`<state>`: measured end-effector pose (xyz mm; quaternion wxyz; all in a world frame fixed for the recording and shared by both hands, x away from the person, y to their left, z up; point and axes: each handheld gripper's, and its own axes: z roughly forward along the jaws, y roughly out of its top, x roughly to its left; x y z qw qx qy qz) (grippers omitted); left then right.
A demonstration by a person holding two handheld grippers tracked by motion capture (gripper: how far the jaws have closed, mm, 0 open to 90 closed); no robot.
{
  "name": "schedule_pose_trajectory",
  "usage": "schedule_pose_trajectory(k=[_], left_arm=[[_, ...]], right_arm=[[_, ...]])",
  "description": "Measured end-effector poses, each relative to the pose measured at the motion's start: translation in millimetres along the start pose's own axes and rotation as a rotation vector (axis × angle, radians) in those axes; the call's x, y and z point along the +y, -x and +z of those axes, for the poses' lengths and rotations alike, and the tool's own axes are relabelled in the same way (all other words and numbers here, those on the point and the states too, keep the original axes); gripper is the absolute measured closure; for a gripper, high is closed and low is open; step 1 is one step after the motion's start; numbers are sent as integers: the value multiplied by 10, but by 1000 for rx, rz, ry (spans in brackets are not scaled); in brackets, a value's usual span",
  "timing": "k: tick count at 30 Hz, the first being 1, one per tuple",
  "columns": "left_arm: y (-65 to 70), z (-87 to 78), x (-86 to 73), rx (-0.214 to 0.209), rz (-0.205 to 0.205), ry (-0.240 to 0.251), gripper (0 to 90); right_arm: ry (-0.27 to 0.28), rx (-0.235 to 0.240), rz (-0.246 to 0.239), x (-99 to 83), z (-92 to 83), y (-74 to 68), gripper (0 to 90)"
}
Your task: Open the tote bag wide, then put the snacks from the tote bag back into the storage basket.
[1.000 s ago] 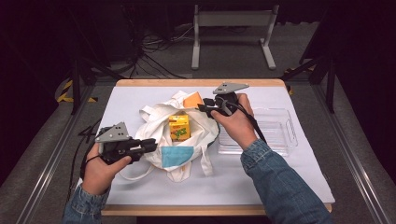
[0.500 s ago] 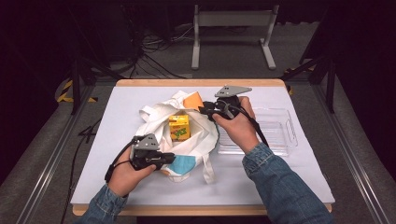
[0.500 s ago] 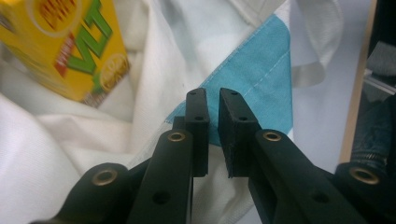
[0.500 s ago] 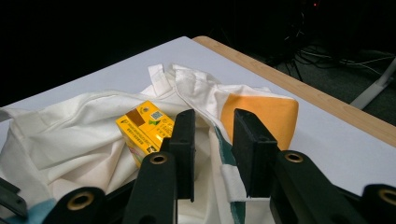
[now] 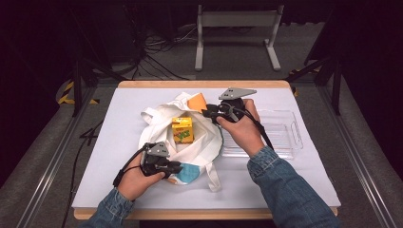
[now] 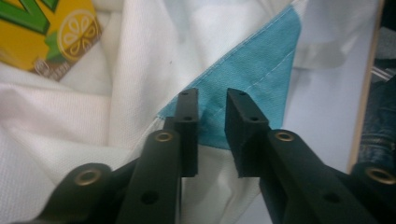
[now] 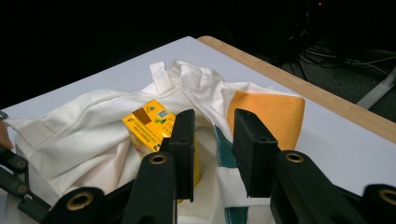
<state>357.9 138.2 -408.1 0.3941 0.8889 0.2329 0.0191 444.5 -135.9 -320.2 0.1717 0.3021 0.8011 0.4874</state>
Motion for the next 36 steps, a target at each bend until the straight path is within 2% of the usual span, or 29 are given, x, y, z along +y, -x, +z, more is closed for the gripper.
schedule_pose_trajectory(k=[1,3,5,7,11,13,14,17,19,20,21,23,27,30,33,36], left_arm=[[6,-54,16,-4,-1,28,694],[7,-165,40,18,8,73,575],[-2,-289,51,17,4,113,545],[-35,-420,46,36,-6,155,485],[-114,-620,13,42,-27,231,460],[-147,-724,-1,58,-32,264,448],[-147,-724,-1,58,-32,264,442],[-196,-893,-35,127,-73,318,426],[-227,-998,-69,207,-117,322,416],[-249,-1034,-81,218,-122,323,416],[-278,-1101,-115,252,-142,332,408],[-307,-1171,-154,292,-150,328,388],[-375,-1263,-214,312,-168,338,375],[-453,-1330,-275,322,-168,325,346],[-489,-1384,-325,323,-155,318,316],[-532,-1446,-376,305,-153,321,301]], right_arm=[[-1,4,-6,1,0,0,693],[-4,8,-7,2,4,-4,689],[1,20,-3,4,5,-5,689],[8,33,7,9,7,-6,686],[29,101,0,26,6,-18,669],[37,118,-6,40,-4,-29,656],[44,125,-8,49,-10,-30,645],[55,121,4,73,-25,-28,608],[72,119,22,91,-34,-17,587],[77,127,35,100,-36,-10,577],[75,139,40,110,-33,-5,571],[70,153,37,118,-22,-7,563],[56,172,25,140,6,-24,541],[45,219,3,172,52,-43,512],[27,268,-49,199,103,-56,493],[21,310,-71,226,146,-64,487]])
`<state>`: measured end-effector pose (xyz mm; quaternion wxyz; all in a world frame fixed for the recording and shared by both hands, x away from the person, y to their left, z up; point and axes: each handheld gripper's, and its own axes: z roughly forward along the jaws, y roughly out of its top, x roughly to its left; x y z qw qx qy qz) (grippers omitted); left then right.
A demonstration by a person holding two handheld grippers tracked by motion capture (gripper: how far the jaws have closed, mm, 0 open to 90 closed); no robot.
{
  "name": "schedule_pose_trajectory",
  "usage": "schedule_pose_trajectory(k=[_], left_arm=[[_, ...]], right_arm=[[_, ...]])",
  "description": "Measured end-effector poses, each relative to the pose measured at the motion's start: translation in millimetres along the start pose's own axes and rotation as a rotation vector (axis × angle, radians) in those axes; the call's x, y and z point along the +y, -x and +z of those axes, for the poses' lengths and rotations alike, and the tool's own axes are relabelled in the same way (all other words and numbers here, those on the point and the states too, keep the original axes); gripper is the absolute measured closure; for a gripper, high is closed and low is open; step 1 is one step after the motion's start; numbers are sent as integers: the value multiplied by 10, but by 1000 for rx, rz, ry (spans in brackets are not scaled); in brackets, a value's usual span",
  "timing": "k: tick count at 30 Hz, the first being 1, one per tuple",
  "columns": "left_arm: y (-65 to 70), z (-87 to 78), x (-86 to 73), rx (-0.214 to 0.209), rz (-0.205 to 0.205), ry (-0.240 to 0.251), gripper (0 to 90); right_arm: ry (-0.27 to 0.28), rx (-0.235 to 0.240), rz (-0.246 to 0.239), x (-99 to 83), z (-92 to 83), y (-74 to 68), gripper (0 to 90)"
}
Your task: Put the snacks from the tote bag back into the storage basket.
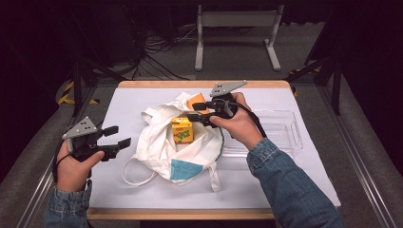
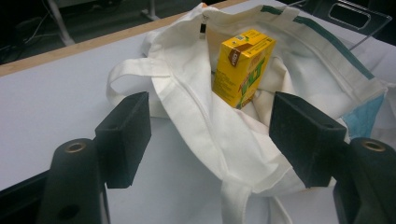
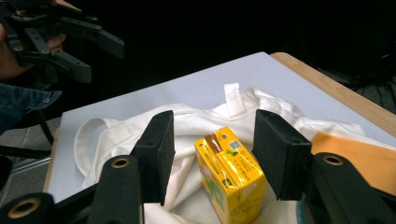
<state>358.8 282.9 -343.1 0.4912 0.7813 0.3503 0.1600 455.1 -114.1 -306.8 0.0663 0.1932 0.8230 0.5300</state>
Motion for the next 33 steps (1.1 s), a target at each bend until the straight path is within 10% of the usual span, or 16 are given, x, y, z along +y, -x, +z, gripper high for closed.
schedule_pose_trajectory(k=[13,33], left_arm=[[-63,-93,-33,50,-75,-20,290],[-24,-87,-19,58,-73,-20,275]], right_arm=[[-93,39,-62,-3,258,87,430],[-216,16,-110,-168,640,187,330]])
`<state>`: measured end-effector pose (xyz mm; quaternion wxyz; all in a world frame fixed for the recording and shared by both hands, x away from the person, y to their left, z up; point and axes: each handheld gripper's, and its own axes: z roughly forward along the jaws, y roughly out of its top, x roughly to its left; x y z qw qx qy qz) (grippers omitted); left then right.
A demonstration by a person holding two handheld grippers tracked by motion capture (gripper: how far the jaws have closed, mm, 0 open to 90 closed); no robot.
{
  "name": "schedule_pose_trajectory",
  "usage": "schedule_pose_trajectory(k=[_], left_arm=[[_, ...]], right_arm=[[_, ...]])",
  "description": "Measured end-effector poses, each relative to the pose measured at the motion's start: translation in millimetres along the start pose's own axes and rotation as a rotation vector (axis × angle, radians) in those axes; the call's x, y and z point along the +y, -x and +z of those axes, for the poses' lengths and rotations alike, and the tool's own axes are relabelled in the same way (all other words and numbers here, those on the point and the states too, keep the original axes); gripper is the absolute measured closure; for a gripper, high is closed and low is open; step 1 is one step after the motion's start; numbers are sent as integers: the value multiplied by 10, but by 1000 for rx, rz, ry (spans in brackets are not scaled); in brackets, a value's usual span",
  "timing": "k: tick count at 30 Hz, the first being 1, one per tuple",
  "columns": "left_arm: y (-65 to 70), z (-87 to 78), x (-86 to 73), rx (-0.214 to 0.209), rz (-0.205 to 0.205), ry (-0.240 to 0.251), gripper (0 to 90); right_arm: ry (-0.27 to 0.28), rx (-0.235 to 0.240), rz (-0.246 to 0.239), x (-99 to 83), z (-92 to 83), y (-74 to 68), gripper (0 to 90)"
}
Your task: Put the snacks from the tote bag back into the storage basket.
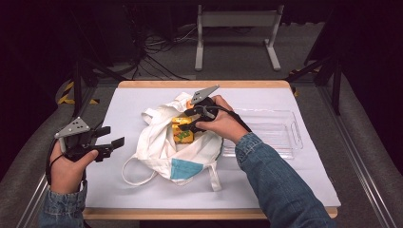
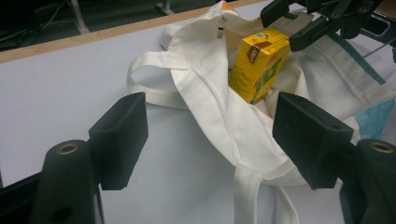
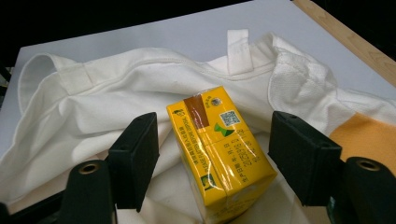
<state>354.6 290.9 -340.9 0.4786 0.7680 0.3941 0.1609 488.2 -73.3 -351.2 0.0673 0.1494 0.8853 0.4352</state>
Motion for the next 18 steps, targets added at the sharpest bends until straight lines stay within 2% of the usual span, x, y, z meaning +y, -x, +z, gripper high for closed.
schedule_pose_trajectory(k=[10,18], left_arm=[[2,11,1,1,5,3,273],[8,17,1,-1,2,0,272]], right_arm=[[-43,0,-22,-13,121,-19,320],[-48,-3,-27,-23,153,-13,328]])
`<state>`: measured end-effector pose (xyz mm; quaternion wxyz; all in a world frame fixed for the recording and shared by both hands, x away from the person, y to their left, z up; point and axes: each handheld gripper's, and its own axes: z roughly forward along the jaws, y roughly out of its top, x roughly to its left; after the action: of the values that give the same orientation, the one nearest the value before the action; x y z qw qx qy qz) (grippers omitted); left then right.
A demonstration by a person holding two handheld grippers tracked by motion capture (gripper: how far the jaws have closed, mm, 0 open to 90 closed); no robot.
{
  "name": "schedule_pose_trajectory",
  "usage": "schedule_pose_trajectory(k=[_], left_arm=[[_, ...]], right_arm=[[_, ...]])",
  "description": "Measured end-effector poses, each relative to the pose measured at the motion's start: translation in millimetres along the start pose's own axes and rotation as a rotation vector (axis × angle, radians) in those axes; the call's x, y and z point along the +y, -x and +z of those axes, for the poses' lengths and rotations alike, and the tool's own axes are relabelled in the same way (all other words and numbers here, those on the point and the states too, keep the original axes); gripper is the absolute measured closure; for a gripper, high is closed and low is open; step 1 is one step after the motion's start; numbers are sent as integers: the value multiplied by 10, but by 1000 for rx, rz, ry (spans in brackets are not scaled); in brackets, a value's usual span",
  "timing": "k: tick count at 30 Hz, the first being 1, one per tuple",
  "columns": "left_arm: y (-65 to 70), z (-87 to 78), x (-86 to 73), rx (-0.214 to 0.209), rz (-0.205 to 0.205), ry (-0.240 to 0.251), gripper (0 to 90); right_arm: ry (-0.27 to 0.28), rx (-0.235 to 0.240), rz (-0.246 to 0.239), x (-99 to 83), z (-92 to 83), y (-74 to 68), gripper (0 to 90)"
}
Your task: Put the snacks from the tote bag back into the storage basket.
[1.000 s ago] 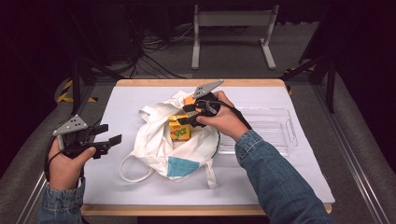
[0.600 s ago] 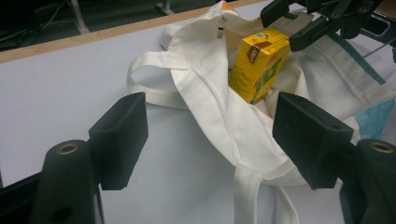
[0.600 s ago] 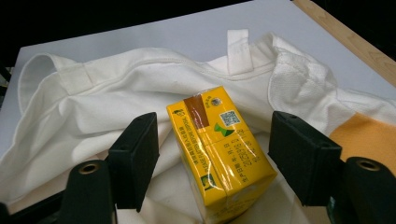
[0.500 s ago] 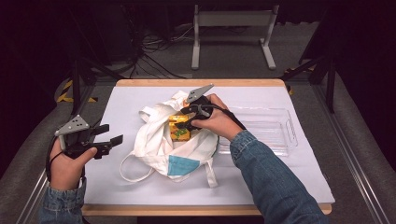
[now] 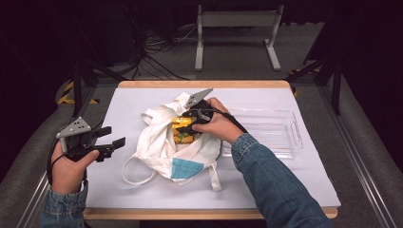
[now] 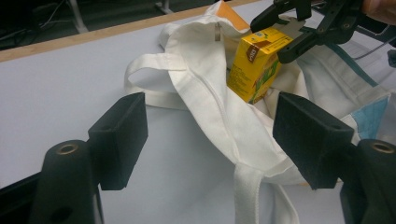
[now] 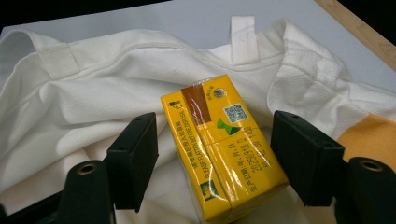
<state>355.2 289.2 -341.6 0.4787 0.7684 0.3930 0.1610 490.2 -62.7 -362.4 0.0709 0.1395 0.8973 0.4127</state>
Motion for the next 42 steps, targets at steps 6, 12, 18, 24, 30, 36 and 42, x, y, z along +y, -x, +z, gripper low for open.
schedule_pose_trajectory(k=[6,12,18,24,30,36,42], left_arm=[[-1,2,0,-2,-1,0,271],[-9,-2,-3,-2,-1,2,270],[-18,-1,-7,-2,0,0,270],[-19,-3,-6,-3,-2,2,269],[-15,3,-6,-4,-3,0,268],[-21,-2,-10,-4,-7,4,267],[-27,-6,-13,-6,-12,5,267]], right_arm=[[-6,-1,-6,-1,7,6,340],[-41,-10,-38,-1,45,9,345],[-59,-9,-52,-13,50,30,389],[-89,1,-80,-3,4,25,475],[-100,5,-122,10,-8,7,494],[-117,14,-144,37,-24,-2,506],[-90,27,-148,133,-139,-5,509]])
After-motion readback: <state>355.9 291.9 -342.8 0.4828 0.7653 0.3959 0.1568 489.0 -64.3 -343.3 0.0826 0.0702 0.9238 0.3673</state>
